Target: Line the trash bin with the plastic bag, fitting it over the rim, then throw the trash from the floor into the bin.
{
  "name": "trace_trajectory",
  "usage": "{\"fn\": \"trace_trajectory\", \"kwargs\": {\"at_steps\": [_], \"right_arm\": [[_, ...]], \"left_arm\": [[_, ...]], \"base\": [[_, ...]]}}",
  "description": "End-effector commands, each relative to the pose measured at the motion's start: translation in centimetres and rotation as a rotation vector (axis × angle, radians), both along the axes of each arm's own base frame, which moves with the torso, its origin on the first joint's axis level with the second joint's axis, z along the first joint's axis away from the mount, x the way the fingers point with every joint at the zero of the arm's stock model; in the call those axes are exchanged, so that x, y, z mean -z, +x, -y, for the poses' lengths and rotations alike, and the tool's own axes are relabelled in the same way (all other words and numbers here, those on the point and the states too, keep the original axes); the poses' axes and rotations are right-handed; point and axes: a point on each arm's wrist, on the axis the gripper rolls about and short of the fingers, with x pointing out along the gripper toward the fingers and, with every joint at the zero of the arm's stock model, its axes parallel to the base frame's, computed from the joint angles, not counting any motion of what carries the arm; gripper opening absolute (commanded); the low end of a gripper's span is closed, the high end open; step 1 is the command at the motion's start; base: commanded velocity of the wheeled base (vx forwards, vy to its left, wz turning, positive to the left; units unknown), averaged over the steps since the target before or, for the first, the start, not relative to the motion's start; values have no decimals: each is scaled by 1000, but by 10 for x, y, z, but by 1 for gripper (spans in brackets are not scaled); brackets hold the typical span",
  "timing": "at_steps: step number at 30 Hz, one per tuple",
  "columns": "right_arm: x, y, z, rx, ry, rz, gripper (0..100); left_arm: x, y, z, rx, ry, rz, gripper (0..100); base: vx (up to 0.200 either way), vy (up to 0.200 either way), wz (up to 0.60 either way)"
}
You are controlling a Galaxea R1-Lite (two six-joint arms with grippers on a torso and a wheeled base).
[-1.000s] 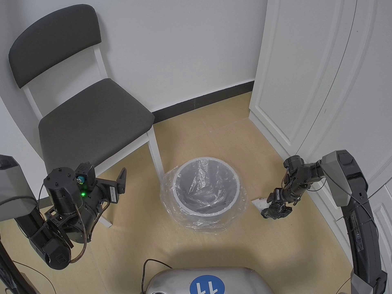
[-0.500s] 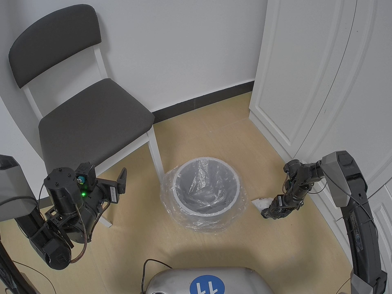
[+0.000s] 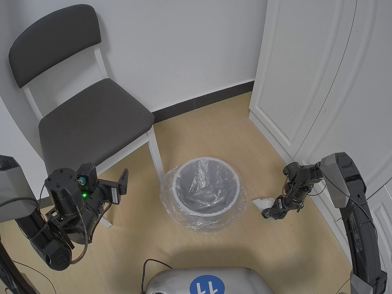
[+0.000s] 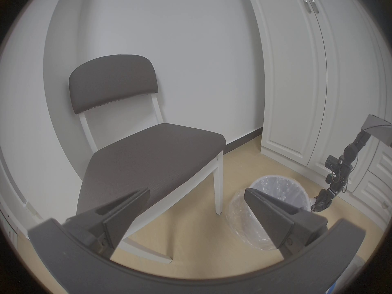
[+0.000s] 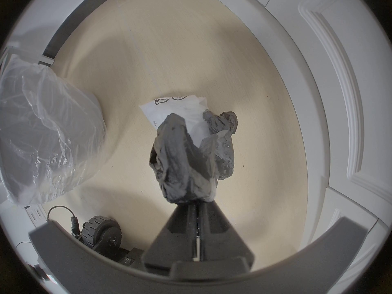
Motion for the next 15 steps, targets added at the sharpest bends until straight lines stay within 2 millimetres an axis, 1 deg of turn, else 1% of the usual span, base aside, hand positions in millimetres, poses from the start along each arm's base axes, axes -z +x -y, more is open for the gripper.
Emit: {"fn": "trace_trajectory", "kwargs": {"at_steps": [1,3,5,6,7,9,12,13,14,15], "right_arm": [[-2,0,1,4,2,1,0],[-8,1,4,11,12,8,0],[-21,3,6,14,16,37,0],[-21,3,6,14,16,37,0],[-40,5,8,23,30,74,0],[-57,2,10,31,87,85,0],[-92,-7,13,36,211,109,0],[-95,-8,14,35,220,112,0],[-111,-16,17,33,253,119,0],[-117,-21,18,37,254,117,0]], "left_arm": [[1,0,0,0,1,-4,100],[0,-2,0,1,1,-2,100],[-1,-2,0,3,-1,2,100],[-1,-2,0,3,-1,2,100],[-4,-2,0,1,-5,12,100],[-6,-5,-1,0,-3,16,100],[-12,-10,-1,11,-9,37,100],[-13,-11,-1,12,-11,41,100],[-21,-12,-1,18,-25,70,100],[-26,-13,-1,23,-32,90,100]], "base": [[0,0,0],[0,0,0],[0,0,0],[0,0,0],[0,0,0],[0,0,0],[0,0,0],[0,0,0],[0,0,0],[0,0,0]]}}
